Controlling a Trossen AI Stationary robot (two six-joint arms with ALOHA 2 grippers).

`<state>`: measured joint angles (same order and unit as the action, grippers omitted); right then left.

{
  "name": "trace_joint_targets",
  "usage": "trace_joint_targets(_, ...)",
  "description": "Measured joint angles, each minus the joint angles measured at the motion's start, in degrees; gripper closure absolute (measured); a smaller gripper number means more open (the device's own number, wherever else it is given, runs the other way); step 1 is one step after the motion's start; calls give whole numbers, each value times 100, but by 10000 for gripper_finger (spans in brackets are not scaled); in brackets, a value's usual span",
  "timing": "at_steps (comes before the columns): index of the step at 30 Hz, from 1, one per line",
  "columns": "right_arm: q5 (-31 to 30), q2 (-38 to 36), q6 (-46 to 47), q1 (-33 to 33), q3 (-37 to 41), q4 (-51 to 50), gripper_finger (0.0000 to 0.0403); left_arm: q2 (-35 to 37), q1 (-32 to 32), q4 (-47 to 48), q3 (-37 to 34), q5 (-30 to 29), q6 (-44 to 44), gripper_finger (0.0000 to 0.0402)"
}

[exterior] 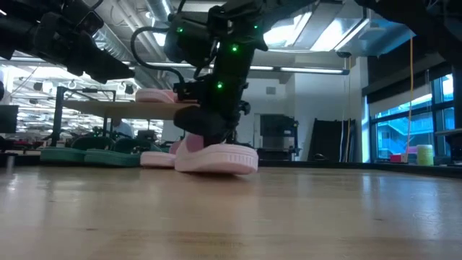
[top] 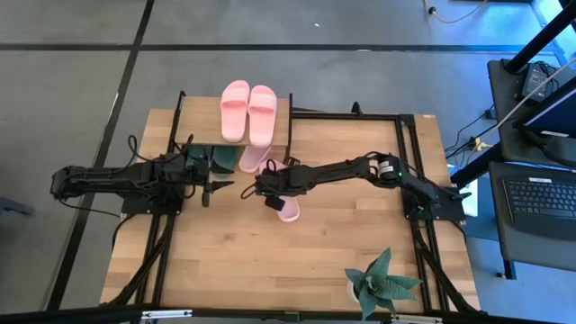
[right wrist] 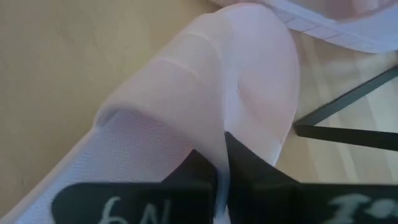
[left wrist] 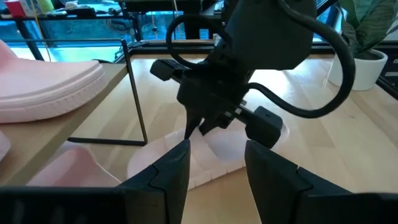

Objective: Pick and place slides into the shelf
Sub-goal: Put the pink slide under the shelf

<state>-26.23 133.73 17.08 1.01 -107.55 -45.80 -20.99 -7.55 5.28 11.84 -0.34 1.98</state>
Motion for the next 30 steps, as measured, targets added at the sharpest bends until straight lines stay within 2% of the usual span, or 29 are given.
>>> trace_joint_targets(4,-1,0,81,1,0,-7,387,0,0,2,0,-3,4,255)
trace_joint_targets(15,51,-63,-122,129,-20,-259,320,0,0,33,0,-9,1,255)
trace_joint_targets(25,101,-63,-247,141,-519,-589,229,0,0,33,0,-7,-28,255)
trace_joint_targets(30,78,-63,-242,139,-910,-1051,205,0,0,51,0,-9,-28,255)
